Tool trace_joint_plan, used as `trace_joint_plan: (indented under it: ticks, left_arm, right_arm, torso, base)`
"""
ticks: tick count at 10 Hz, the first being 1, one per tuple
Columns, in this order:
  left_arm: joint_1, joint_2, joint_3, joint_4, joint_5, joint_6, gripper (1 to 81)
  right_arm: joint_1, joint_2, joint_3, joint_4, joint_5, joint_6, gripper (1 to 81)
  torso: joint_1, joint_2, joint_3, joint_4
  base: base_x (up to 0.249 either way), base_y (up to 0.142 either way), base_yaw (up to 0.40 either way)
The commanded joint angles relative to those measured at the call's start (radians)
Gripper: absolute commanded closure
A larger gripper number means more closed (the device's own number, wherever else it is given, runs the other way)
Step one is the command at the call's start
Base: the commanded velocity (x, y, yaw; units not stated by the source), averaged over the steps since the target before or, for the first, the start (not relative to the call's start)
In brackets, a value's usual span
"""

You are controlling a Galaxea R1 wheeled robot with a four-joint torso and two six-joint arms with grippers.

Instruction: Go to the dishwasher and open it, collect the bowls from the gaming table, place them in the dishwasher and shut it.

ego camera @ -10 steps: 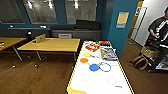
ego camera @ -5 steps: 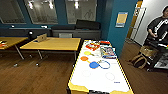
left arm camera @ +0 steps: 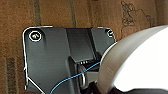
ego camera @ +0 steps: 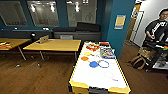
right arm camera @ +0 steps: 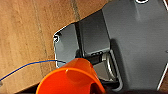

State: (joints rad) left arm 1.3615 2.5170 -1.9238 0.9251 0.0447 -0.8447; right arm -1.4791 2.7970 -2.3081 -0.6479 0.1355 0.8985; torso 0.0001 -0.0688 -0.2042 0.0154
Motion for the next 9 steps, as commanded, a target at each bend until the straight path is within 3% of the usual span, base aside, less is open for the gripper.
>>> trace_joint_plan:
  ticks: [1,2,9]
  left_arm:
    - [-0.049,-0.024,0.016,0.017,0.011,0.001,81.1]
    - [-0.049,-0.023,0.016,0.017,0.011,0.001,81.1]
    - [-0.048,-0.007,0.0,0.017,0.012,0.001,81.1]
  right_arm:
    - [0.039,-0.005,0.012,-0.019,-0.031,-0.003,81.1]
    - [0.039,-0.005,0.012,-0.021,-0.031,-0.003,81.1]
    - [0.038,0.002,0.007,-0.029,-0.031,-0.003,81.1]
  torso:
    - [0.0,0.0,0.044,0.0]
    - [0.0,0.0,0.016,0.0]
    - [0.0,-0.002,0.056,0.0]
  base:
    - [-0.127,0.0,0.0]
    - [-0.127,0.0,0.0]
    - [-0.127,0.0,0.0]
